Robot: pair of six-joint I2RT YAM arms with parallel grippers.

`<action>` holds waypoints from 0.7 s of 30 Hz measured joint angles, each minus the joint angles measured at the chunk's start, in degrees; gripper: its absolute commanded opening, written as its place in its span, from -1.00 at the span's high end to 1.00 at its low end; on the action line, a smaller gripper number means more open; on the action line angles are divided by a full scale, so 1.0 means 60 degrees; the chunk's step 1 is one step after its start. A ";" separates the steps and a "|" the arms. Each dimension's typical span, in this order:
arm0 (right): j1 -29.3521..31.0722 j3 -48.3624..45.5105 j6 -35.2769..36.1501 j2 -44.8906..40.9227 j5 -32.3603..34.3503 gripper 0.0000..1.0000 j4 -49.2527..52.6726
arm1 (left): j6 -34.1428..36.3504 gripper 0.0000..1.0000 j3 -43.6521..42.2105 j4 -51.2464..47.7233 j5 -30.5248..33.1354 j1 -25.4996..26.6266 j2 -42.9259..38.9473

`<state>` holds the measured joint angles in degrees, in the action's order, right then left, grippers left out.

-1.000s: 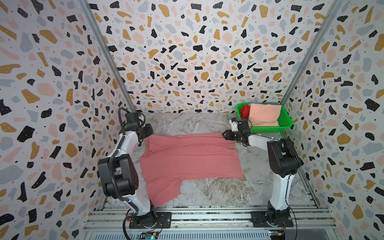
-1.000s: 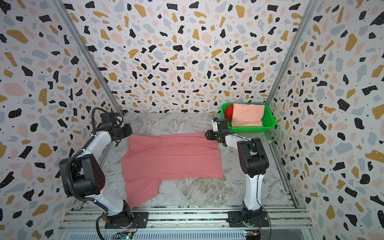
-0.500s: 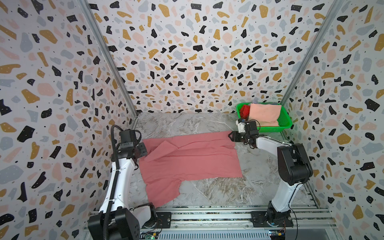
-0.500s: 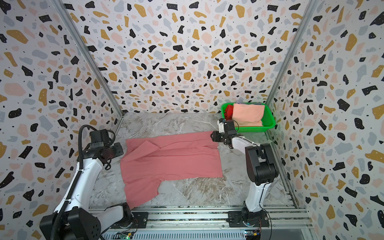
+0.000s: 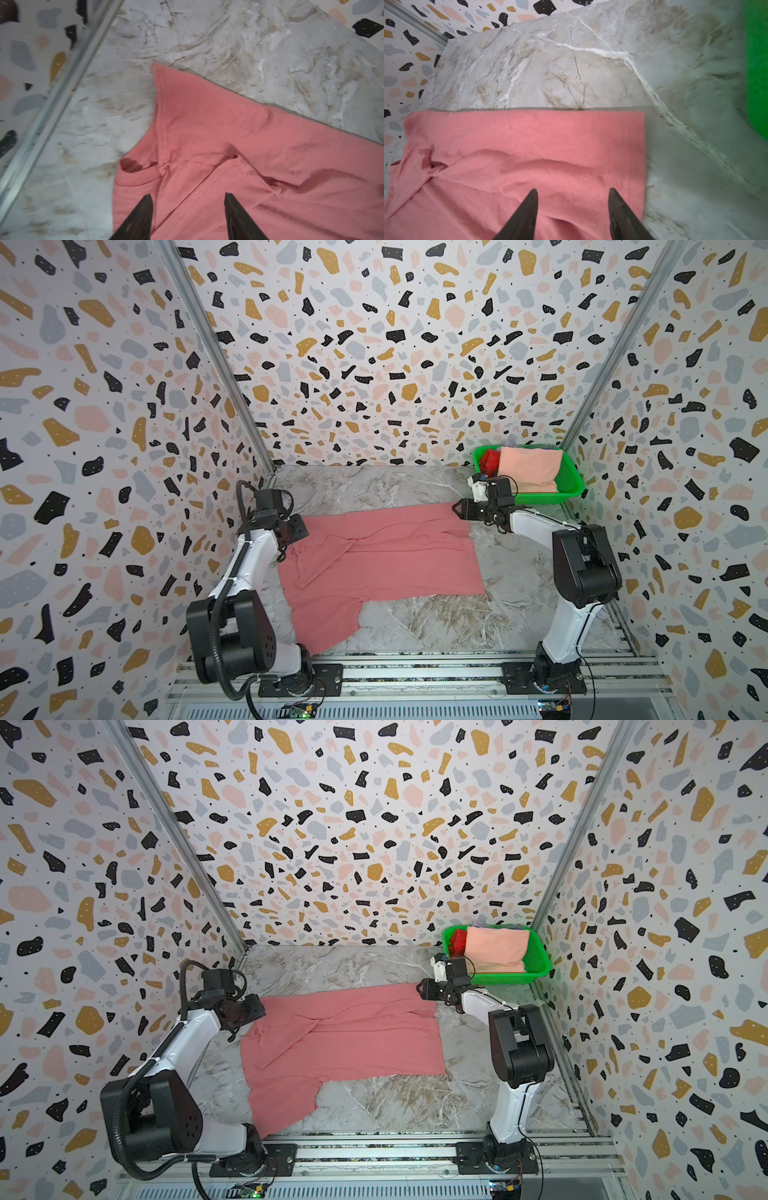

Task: Fold and stack the t-shirts
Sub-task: 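Lower the left gripper onto the t-shirt middle while the right holds the far corner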

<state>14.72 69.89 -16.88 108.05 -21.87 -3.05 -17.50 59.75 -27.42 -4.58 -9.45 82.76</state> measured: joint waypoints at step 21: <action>0.0317 0.0171 0.0055 0.0608 -0.0076 -0.13 0.0397 | -0.1322 0.16 0.0295 0.1395 0.1180 0.2524 0.3155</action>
<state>16.62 70.91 -16.56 111.70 -22.33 -0.67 -25.43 61.52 -19.05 2.50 5.69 101.69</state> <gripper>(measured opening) 0.565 0.427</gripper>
